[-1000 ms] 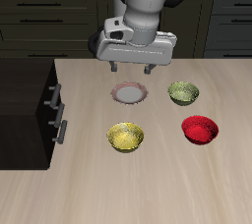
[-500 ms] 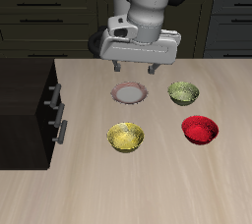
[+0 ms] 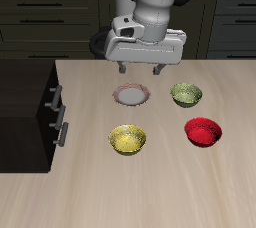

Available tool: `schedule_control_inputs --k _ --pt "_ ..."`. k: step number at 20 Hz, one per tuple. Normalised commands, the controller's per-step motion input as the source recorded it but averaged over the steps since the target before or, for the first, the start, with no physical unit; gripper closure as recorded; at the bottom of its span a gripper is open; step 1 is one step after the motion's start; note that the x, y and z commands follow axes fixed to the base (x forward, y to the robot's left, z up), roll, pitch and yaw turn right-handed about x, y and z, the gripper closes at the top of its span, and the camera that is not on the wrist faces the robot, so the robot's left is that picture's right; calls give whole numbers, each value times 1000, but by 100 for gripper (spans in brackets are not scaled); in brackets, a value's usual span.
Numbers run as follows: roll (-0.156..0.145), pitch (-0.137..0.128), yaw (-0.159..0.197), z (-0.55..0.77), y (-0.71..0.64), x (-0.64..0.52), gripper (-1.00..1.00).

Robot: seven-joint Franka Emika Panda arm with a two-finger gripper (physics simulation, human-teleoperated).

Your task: Place the yellow bowl on top of the wooden cabinet

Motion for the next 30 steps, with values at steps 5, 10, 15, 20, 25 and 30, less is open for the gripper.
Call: schedule_control_inputs --k 5,10,15,20,25,30 --pt "-38 -115 151 65 10 -34 -100" --pt "12 -10 23 -42 13 19 -100" --pt "22 -27 44 -13 23 3 -100" --pt "3 -43 -19 68 -18 36 -100" --pt "11 -14 14 -28 116 114 -100" --pt "17 41 -63 -48 87 83 -100"
